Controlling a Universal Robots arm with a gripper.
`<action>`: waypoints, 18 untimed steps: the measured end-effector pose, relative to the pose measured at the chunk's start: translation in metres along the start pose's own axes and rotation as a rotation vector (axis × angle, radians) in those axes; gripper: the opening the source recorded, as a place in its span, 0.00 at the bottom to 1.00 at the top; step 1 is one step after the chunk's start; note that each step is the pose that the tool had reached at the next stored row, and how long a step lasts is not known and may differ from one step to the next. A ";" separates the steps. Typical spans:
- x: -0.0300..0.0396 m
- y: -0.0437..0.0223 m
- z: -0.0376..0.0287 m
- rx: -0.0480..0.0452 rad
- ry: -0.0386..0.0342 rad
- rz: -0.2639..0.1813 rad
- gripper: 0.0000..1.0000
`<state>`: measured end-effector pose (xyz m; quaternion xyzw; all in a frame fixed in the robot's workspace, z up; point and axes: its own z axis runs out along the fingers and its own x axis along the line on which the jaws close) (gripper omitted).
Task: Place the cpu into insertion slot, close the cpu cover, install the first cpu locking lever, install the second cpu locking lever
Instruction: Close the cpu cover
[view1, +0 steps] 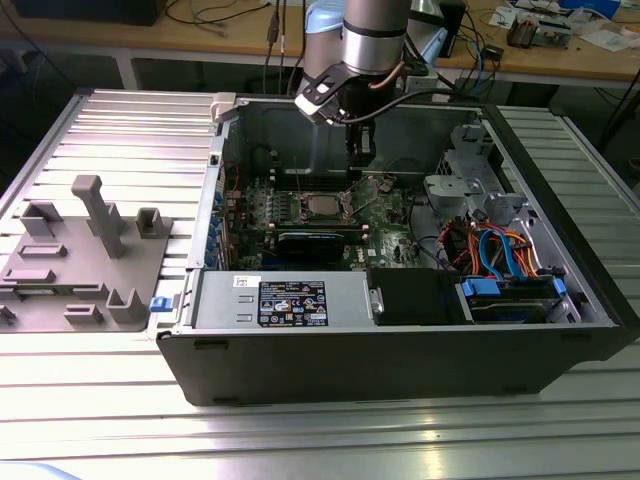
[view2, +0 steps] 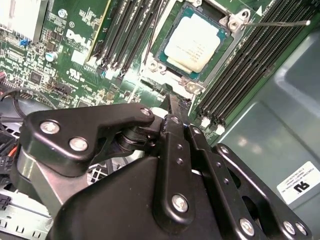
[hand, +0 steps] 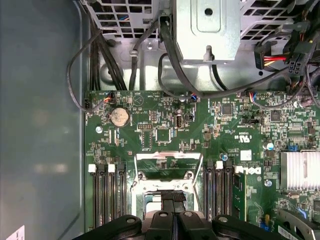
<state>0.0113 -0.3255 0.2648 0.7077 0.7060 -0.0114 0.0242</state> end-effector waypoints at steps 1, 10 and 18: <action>0.0000 0.0017 0.0001 0.0000 -0.0001 0.000 0.11; 0.0001 0.0106 0.0003 0.0000 -0.0011 0.000 0.11; 0.0001 0.0179 0.0004 0.0000 -0.0016 0.000 0.11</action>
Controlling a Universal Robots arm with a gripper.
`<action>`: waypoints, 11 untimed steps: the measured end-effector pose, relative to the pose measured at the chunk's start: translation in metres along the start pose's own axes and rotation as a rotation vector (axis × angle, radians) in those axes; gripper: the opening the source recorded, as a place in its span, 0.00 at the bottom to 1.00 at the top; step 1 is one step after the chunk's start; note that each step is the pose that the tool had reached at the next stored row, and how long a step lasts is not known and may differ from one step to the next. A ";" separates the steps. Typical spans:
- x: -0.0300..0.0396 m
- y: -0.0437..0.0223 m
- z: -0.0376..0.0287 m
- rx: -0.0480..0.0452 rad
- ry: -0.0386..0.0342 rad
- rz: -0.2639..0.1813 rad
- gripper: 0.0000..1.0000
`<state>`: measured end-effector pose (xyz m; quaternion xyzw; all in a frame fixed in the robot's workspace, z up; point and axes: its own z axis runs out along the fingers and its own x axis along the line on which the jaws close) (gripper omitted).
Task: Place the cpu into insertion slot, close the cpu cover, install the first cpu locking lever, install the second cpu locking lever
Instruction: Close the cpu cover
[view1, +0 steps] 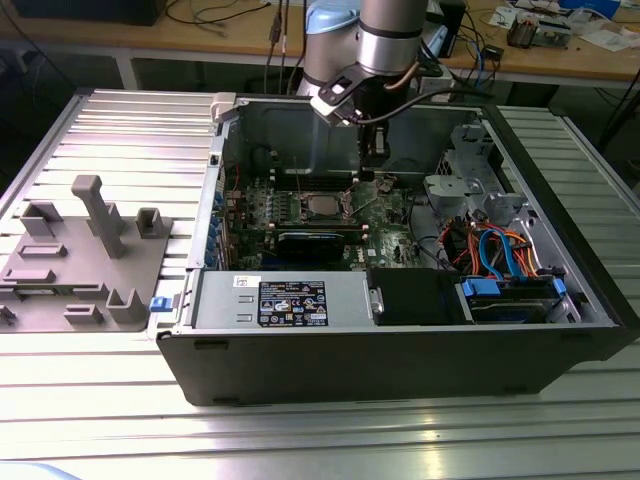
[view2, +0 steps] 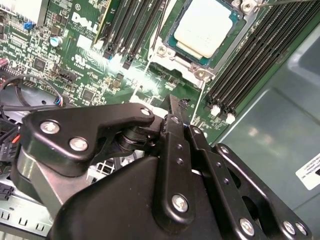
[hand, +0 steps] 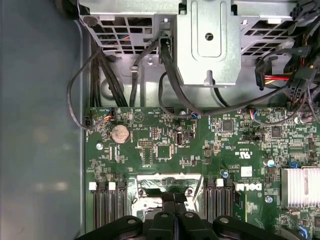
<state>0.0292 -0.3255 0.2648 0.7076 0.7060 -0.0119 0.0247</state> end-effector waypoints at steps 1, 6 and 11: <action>0.0000 0.0011 0.0000 0.0001 -0.0001 0.000 0.11; 0.0001 0.0061 0.0001 0.0000 -0.0004 0.000 0.11; 0.0007 0.0153 0.0007 0.0000 -0.0004 0.000 0.11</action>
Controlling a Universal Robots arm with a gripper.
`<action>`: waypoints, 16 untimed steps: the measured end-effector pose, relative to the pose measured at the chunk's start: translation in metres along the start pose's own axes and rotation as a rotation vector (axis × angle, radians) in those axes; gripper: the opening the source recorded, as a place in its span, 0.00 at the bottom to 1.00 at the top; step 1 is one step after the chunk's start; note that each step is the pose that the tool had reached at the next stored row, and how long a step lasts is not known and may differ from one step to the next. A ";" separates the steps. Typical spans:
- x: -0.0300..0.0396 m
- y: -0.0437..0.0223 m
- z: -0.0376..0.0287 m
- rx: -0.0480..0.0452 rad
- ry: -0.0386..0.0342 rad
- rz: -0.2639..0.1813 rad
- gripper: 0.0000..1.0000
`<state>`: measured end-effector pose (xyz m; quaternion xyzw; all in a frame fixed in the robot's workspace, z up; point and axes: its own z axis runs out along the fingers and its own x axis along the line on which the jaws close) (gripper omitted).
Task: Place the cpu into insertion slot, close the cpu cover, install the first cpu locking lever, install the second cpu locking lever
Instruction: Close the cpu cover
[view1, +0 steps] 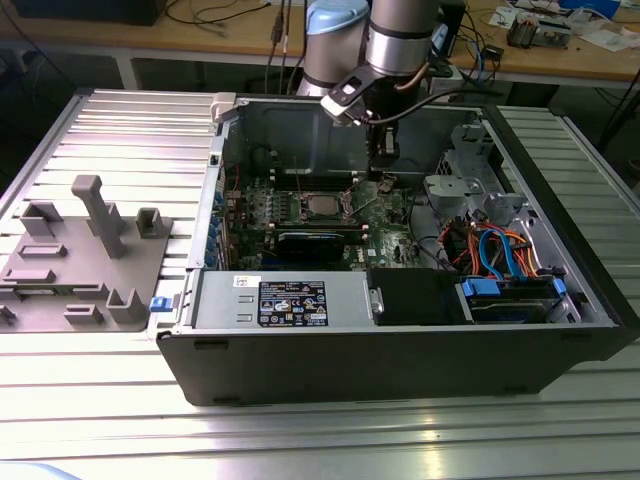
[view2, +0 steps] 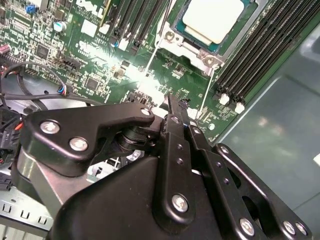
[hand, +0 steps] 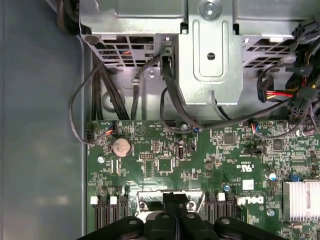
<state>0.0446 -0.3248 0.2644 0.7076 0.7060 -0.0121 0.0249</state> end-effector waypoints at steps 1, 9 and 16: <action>0.0002 0.0019 0.0002 0.0000 -0.0001 0.000 0.11; 0.0011 0.0141 0.0020 0.0000 0.0000 0.000 0.11; 0.0023 0.0211 0.0036 0.0001 -0.0001 0.000 0.11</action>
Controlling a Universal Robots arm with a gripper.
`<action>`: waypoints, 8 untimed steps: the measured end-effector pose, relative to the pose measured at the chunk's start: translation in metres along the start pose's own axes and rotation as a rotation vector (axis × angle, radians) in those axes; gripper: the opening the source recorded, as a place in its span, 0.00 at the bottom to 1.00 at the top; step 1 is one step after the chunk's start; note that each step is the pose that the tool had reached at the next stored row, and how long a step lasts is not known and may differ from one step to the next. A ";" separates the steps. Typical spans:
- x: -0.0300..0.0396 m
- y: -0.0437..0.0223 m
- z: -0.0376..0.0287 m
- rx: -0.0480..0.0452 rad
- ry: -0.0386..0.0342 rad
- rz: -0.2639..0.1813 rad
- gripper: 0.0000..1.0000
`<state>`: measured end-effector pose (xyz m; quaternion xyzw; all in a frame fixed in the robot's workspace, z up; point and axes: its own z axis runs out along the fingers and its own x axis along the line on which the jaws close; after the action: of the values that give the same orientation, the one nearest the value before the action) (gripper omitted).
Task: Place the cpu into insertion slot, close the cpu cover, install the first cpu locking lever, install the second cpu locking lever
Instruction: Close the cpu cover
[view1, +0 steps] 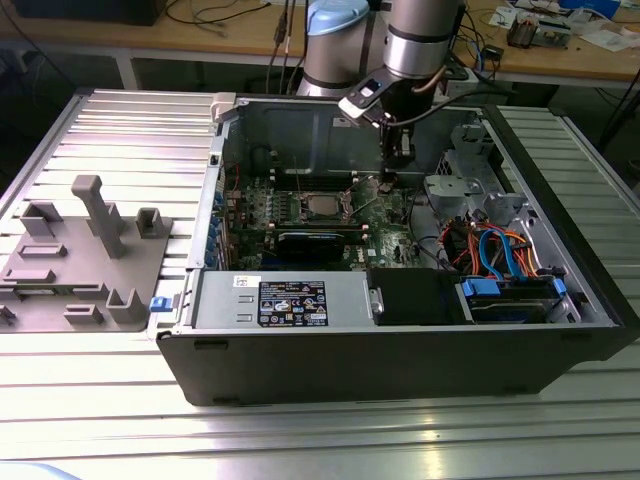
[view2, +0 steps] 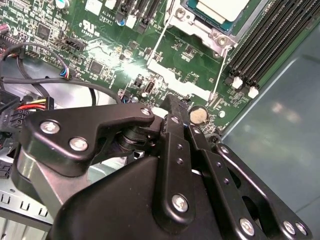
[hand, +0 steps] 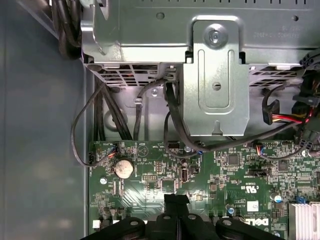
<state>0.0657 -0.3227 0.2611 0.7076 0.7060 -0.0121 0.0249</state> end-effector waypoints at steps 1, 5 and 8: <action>0.0002 0.0006 0.0002 -0.0001 0.0000 0.000 0.11; 0.0004 0.0025 0.0023 -0.0002 0.0002 -0.003 0.11; 0.0004 0.0029 0.0042 0.0001 0.0002 -0.006 0.11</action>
<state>0.0687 -0.3225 0.2569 0.7054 0.7082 -0.0122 0.0248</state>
